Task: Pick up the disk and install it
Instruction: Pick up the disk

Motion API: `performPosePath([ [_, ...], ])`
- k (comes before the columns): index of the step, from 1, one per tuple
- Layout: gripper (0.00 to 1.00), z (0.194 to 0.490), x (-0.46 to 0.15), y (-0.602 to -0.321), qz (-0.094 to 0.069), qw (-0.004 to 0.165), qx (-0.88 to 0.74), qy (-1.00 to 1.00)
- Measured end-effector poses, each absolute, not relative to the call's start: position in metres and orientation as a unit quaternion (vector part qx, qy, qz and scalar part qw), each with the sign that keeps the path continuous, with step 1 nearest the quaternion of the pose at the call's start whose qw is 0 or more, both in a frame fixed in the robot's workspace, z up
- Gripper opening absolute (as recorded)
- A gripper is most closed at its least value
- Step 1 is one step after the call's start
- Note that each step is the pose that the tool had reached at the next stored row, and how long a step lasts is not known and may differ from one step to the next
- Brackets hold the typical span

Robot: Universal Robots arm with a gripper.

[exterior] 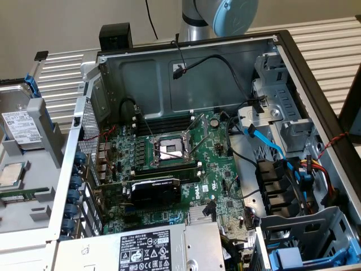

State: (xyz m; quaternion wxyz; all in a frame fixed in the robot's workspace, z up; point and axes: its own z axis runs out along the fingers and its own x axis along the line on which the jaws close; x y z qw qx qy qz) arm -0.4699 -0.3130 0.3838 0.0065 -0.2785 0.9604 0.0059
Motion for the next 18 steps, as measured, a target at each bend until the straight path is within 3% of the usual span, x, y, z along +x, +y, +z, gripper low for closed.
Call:
performPosePath([
  [18, 0.36, 0.3835, -0.4699, -0.3130, 0.007, 0.006, -0.430, 0.903],
])
